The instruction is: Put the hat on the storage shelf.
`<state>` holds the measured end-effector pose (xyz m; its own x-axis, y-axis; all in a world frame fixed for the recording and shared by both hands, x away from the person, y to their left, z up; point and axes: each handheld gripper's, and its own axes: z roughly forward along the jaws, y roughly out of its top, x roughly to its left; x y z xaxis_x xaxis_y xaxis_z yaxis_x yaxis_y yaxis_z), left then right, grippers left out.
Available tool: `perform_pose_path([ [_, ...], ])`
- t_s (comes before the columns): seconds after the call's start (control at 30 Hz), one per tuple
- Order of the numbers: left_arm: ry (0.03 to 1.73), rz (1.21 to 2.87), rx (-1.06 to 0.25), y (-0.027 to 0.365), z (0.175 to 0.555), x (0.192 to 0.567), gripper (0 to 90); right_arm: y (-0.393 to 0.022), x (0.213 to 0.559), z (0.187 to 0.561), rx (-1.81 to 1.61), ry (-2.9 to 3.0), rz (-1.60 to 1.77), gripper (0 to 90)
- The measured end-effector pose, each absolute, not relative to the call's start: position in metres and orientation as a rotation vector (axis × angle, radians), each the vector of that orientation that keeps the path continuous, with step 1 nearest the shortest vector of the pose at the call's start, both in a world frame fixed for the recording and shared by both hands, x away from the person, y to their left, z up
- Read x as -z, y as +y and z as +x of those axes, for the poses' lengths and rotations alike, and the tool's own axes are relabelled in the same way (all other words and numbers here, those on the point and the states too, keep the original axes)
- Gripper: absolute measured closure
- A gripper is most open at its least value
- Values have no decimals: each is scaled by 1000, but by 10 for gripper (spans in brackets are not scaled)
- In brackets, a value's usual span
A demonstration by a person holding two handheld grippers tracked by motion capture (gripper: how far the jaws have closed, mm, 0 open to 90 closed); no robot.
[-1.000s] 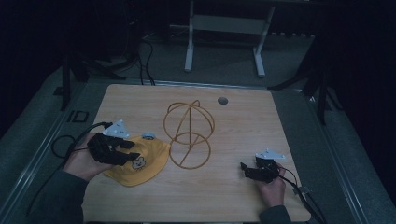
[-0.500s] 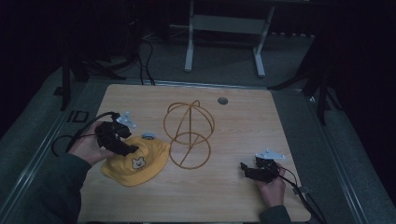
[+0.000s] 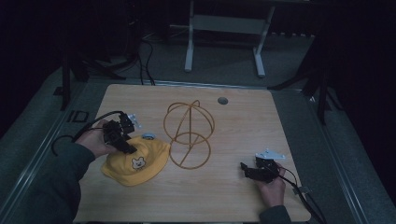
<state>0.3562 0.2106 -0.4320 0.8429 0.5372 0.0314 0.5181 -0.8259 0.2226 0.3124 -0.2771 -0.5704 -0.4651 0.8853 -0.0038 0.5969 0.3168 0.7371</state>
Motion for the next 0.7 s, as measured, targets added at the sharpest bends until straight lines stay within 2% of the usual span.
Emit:
perform_pose_path([
  [0.1,802,2872,-119,208,358,438,559,-277,570,312,-956,2180,1315,253],
  [0.33,750,2898,-93,209,360,438,749,-277,570,312,-956,2179,1315,253],
  [0.7,714,2908,-161,216,353,429,806,-277,570,312,-956,2178,1317,253],
])
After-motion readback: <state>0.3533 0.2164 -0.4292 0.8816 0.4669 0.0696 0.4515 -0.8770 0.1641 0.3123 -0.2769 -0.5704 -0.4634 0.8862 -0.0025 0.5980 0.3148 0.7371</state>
